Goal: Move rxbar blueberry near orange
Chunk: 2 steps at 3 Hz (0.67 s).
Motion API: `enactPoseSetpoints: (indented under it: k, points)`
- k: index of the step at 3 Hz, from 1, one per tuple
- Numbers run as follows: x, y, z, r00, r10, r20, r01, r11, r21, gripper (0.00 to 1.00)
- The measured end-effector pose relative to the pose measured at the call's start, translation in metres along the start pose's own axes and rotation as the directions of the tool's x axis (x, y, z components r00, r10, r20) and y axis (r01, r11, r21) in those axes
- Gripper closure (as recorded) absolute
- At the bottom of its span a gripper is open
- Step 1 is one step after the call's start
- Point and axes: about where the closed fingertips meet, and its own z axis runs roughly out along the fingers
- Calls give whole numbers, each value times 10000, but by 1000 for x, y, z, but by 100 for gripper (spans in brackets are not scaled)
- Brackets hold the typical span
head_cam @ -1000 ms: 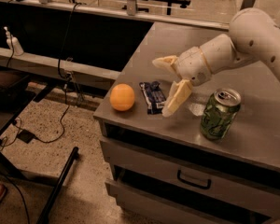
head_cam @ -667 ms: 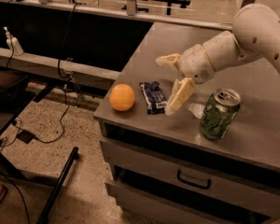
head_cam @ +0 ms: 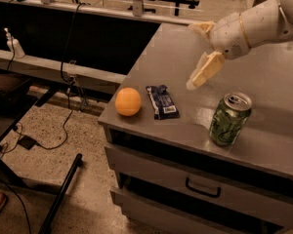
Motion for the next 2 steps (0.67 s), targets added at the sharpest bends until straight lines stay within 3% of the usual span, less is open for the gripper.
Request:
enactPoseSetpoints:
  k: [1,2]
  points:
    - [-7,-45,-20,9979,-641,12,634,9889,1343,0]
    - [-10,-53,-25,9972,-752,39,736,9844,1598,0]
